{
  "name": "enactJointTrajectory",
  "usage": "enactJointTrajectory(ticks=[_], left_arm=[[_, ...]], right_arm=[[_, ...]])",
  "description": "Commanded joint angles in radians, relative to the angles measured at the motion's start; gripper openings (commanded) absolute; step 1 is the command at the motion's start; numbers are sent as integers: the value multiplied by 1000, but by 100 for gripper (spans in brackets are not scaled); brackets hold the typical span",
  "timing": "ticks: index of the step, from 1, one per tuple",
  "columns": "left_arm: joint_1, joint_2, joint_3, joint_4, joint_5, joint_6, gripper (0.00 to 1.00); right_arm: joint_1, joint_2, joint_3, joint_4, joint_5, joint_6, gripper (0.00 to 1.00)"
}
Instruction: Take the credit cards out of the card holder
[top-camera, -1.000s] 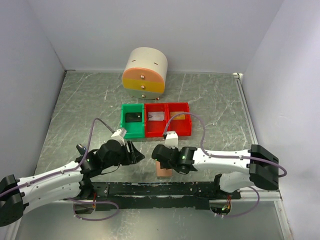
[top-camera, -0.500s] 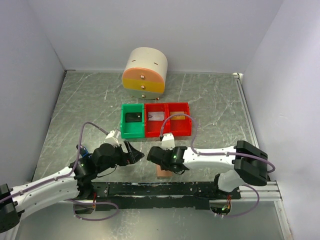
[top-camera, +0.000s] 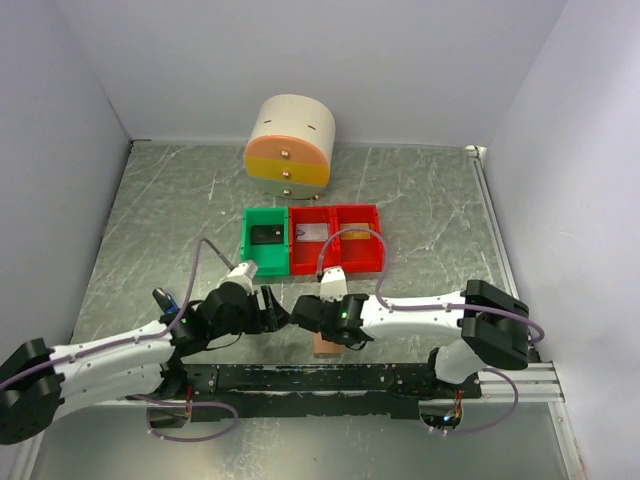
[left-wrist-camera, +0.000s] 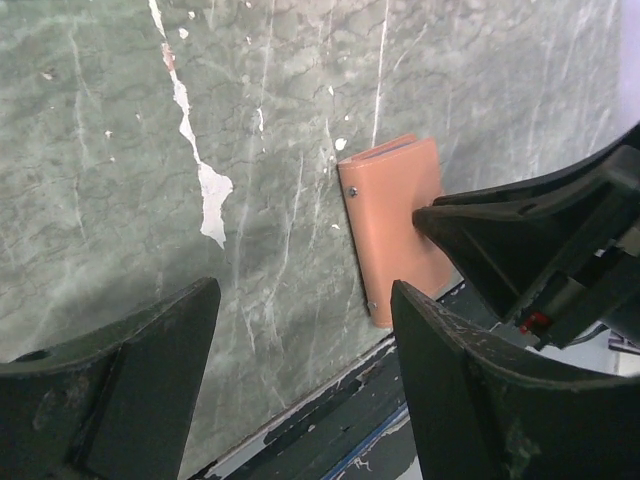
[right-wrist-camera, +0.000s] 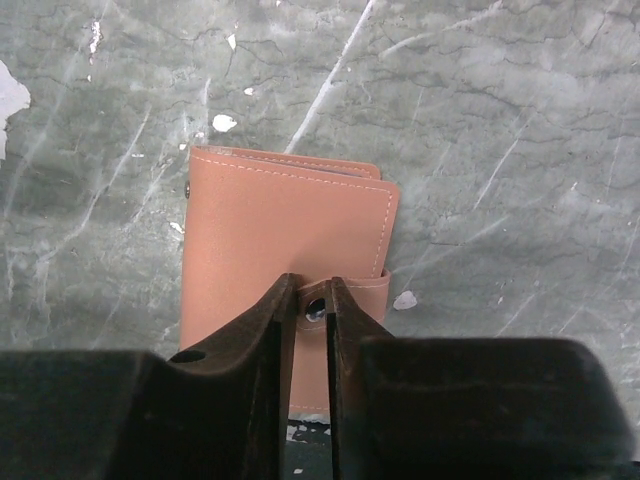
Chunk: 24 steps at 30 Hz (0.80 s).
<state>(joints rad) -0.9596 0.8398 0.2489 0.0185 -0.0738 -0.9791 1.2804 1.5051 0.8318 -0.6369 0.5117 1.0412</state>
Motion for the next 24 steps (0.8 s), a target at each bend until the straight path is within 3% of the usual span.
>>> enactJointTrajectory(ticks=[1, 6, 24], left_arm=[[-6, 123, 73, 58, 76, 44, 79], [-19, 212, 67, 168, 126, 33, 75], [-144, 447, 182, 183, 60, 24, 72]], right_arm=[[3, -28, -58, 16, -2, 40, 11], [-1, -113, -123, 87, -19, 48, 9], [-31, -283, -265, 224, -74, 77, 7]])
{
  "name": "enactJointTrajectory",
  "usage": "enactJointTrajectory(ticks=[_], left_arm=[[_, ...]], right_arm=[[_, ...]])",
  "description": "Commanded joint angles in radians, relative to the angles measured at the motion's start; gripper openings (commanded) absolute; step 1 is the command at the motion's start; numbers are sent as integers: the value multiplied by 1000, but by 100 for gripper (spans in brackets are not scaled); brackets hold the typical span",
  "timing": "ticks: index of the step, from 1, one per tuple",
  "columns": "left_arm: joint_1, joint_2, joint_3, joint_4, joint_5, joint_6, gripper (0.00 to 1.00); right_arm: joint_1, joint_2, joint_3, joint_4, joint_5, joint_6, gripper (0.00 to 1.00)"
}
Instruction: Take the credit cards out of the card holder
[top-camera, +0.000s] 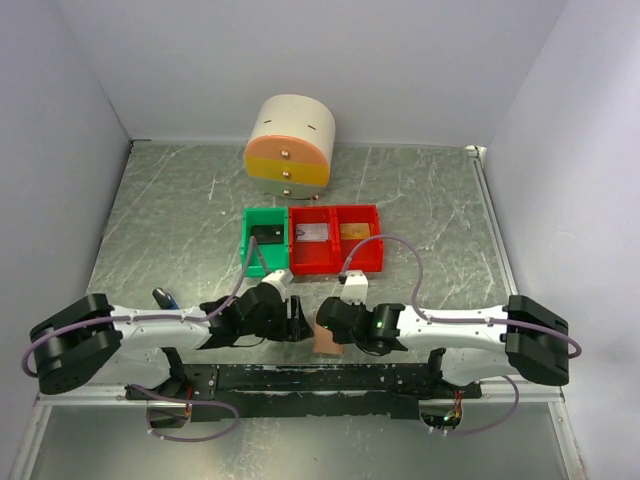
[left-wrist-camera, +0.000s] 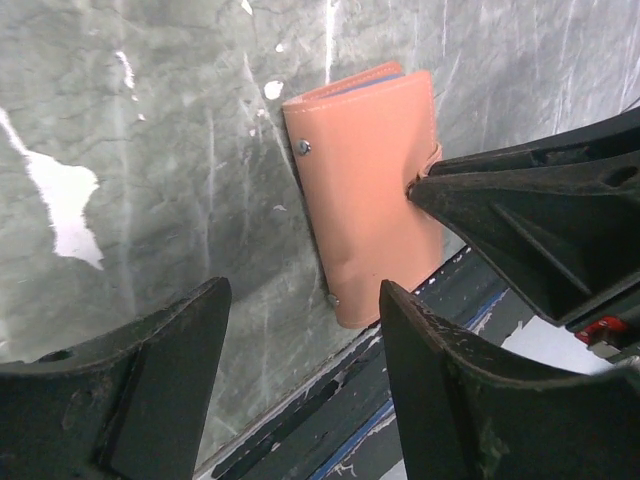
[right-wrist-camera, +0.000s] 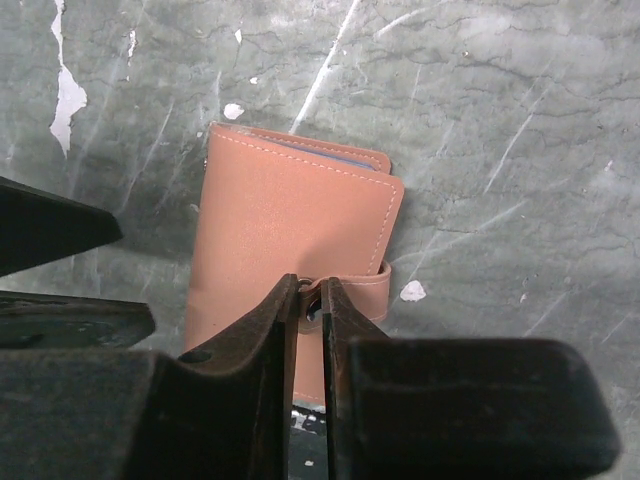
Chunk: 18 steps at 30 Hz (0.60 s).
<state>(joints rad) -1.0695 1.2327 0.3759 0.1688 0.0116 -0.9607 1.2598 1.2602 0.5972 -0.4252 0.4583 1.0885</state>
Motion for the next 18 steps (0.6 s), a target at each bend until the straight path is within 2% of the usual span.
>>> enactJointTrajectory(ticks=[1, 9, 14, 18], left_arm=[[-45, 75, 70, 18, -42, 4, 71], [-111, 217, 188, -116, -181, -31, 61], [-119, 252, 216, -192, -235, -47, 57], [-119, 251, 223, -209, -245, -33, 57]], right_arm=[[-17, -50, -39, 17, -24, 28, 7], [-67, -127, -113, 96, -104, 14, 8], [-95, -153, -79, -45, -39, 21, 13], [-120, -149, -57, -146, -8, 26, 24]])
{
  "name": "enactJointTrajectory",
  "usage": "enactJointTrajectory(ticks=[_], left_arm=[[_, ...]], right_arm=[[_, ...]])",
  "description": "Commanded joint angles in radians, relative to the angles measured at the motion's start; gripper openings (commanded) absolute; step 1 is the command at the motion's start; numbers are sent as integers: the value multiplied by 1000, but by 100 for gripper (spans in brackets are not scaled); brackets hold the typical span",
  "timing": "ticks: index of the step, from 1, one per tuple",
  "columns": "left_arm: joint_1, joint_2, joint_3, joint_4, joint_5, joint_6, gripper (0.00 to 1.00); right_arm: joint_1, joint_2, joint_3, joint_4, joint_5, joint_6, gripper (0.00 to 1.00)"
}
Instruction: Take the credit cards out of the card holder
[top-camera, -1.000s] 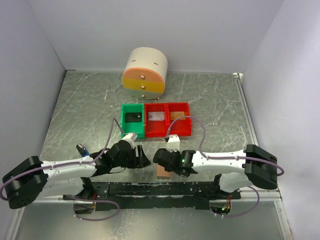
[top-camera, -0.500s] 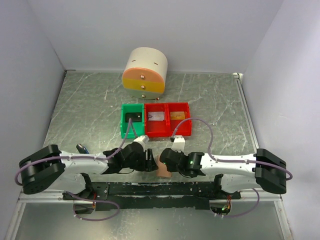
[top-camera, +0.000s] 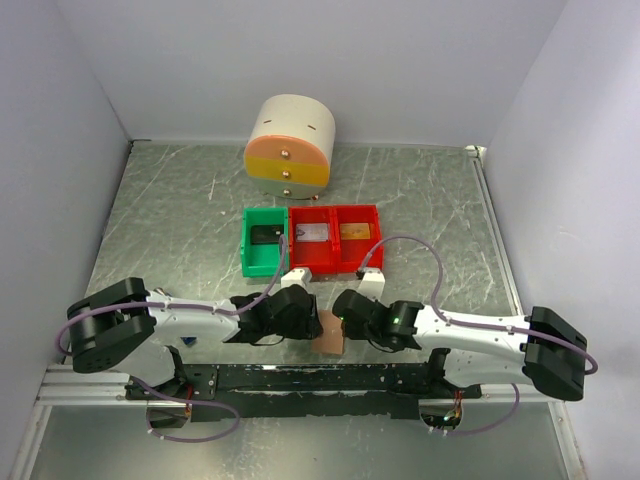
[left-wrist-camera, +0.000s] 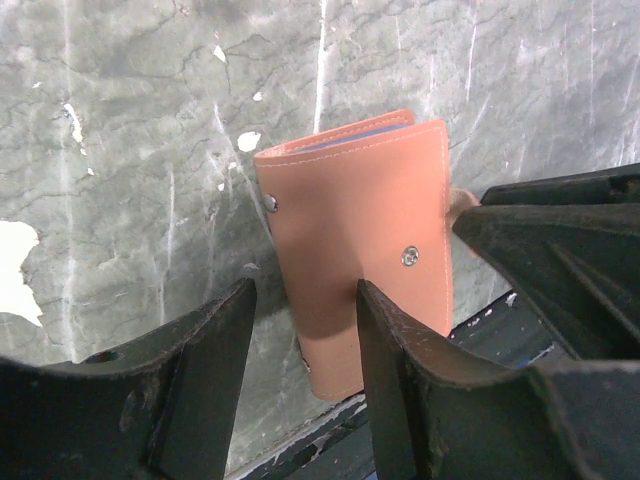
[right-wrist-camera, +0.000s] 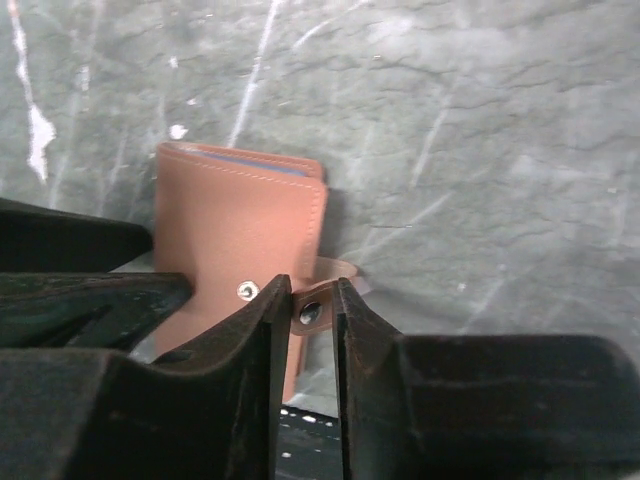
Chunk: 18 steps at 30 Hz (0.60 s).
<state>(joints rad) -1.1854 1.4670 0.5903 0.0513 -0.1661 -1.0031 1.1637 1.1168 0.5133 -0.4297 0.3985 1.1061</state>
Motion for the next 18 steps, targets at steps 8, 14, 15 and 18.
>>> enactJointTrajectory(ticks=[8, 14, 15, 18], left_arm=[[-3, 27, 26, -103, -66, 28, 57], [-3, 17, 34, -119, -73, 34, 57], [-4, 19, 35, -121, -74, 36, 57], [-3, 24, 41, -129, -72, 39, 57]], right_arm=[[-28, 16, 66, -181, 31, -5, 34], [-28, 42, 95, -254, 63, 35, 32], [-27, 38, 90, -248, 65, 37, 31], [-28, 23, 71, -209, 55, 30, 26]])
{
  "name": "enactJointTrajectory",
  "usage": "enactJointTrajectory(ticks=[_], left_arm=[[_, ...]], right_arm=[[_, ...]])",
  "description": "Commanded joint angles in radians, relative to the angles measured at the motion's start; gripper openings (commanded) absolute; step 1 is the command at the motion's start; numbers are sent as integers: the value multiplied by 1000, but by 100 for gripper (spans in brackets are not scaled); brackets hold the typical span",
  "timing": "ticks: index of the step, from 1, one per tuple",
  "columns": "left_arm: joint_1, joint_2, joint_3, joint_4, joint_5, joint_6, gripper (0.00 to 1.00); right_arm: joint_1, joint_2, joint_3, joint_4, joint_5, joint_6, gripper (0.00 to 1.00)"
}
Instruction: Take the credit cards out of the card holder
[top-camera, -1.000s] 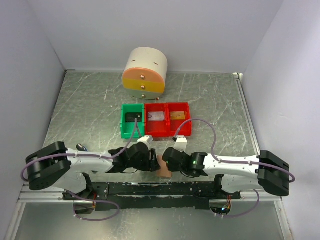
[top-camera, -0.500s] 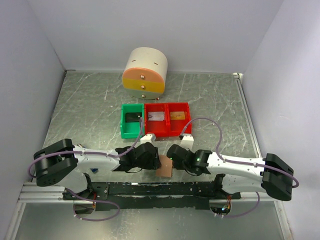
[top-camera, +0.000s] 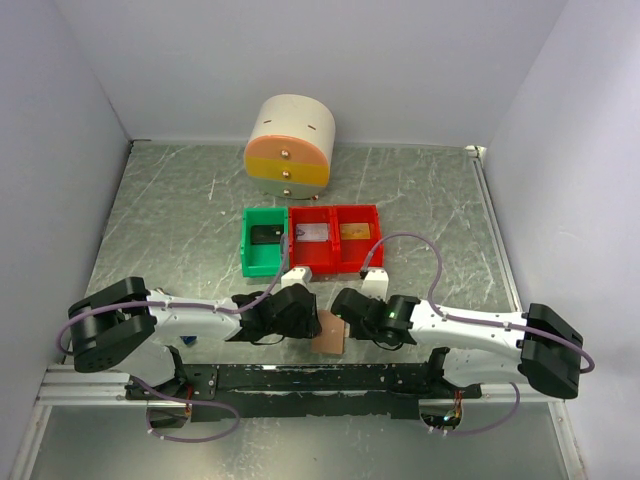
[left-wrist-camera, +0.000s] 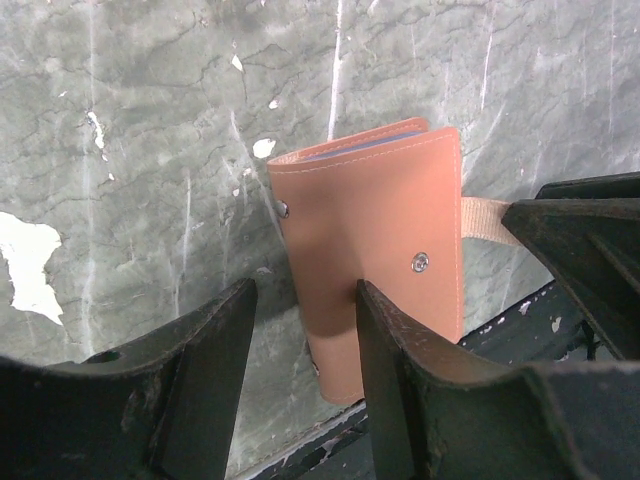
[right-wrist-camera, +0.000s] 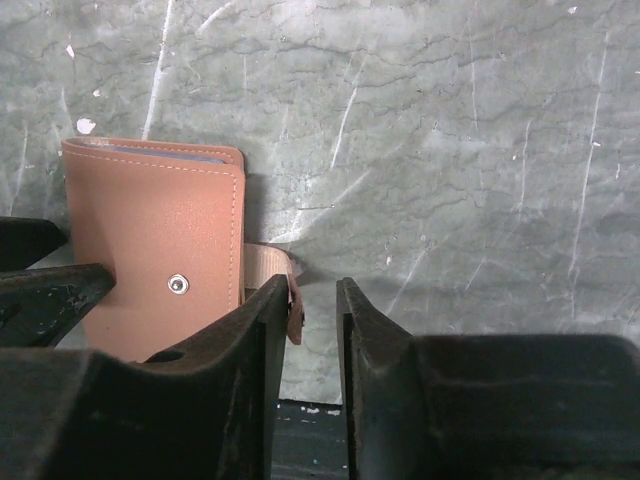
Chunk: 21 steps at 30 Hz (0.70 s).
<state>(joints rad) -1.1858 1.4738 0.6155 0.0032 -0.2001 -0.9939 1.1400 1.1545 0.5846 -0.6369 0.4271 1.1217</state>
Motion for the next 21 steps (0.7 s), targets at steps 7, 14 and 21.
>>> enactJointTrajectory(ticks=[7, 14, 21], left_arm=[[-3, -1, 11, -80, -41, 30, 56], [-3, -23, 2, -98, -58, 19, 56], [-3, -102, -32, -108, -99, -7, 61]], right_arm=[[-23, -3, -18, 84, -14, -34, 16], [-32, 12, 1, 83, -19, -50, 1], [-32, -57, -11, 120, -50, -81, 0]])
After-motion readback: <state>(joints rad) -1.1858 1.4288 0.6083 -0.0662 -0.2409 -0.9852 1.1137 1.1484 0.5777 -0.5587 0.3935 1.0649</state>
